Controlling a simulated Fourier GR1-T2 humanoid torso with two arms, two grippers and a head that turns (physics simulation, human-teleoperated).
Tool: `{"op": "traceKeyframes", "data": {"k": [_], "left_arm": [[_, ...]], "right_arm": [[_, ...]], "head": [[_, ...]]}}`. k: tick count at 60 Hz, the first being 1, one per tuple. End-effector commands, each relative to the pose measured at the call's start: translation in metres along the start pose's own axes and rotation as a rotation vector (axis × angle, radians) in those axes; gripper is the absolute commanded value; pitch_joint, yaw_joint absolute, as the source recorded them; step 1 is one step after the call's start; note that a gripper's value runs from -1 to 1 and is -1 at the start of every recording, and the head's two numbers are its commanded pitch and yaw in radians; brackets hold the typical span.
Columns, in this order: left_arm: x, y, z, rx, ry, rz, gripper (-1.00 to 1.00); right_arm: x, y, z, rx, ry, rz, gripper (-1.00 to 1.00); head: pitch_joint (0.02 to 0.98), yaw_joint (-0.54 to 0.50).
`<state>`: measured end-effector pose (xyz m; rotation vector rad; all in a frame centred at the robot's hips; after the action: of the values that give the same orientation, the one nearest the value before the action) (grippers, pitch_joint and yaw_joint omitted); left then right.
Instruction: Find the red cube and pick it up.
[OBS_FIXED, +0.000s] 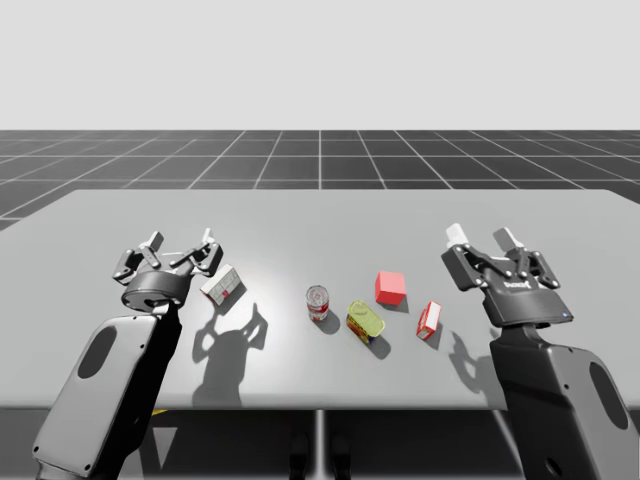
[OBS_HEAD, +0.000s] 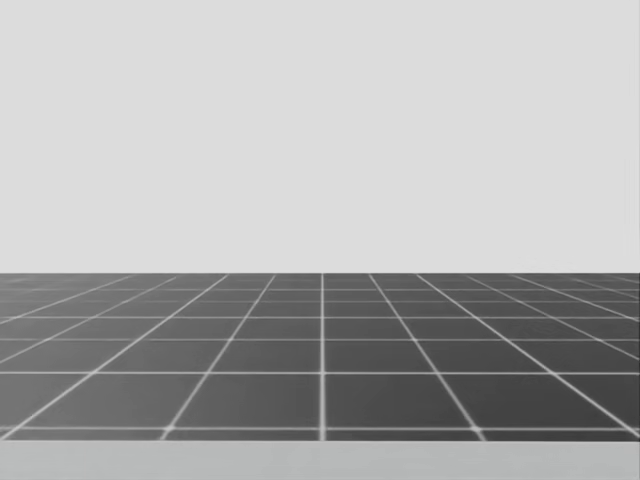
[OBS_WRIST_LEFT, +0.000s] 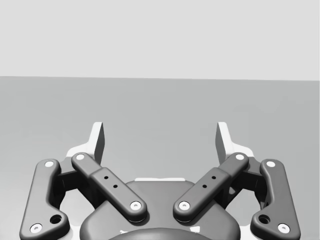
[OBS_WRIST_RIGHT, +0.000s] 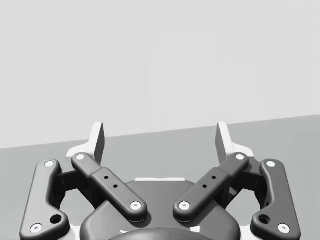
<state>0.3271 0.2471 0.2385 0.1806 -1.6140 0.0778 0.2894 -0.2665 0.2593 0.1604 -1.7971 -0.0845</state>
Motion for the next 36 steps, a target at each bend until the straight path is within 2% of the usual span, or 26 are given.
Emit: {"op": "traceKeyframes", "data": {"k": [1,6,7,9,12,23,36], "left_arm": [[0.0001,0.0007,-0.0001,0.002,-0.001,0.001,-1.0],[0.0002,0.0012,-0.0002,0.002,0.001,0.009,-1.0],[0.0004,0.0015,-0.0002,0.003,0.001,0.01,-1.0],[0.0004,0.0017,-0.0003,0.003,0.001,0.011,-1.0],[0.0005,0.0021,-0.0006,0.004,0.001,0.015,-1.0],[-0.0014,0.0028,-0.0019,0.009,0.006,0.011,-1.0],[-0.0017,0.0034,-0.0028,0.007,0.001,0.009,-1.0]], "right_arm": [[-0.0002,-0.0011,0.0026,-0.022,-0.012,0.009,-1.0],[0.0017,-0.0023,0.0016,0.005,-0.012,-0.013,-1.0],[0.0021,-0.0026,0.0016,0.003,-0.008,0.001,-1.0],[0.002,-0.0031,0.0018,0.006,-0.004,0.01,-1.0],[0.0016,-0.0047,0.0012,-0.002,0.0,0.005,-1.0],[0.001,-0.0071,-0.0006,-0.018,-0.022,0.035,-1.0],[-0.0012,-0.0092,-0.0032,-0.036,-0.016,0.049,-1.0]], "head": [[0.075,0.01],[0.087,0.01],[0.095,0.01],[0.105,0.0],[0.149,0.0],[0.318,-0.01],[0.495,-0.01]]}}
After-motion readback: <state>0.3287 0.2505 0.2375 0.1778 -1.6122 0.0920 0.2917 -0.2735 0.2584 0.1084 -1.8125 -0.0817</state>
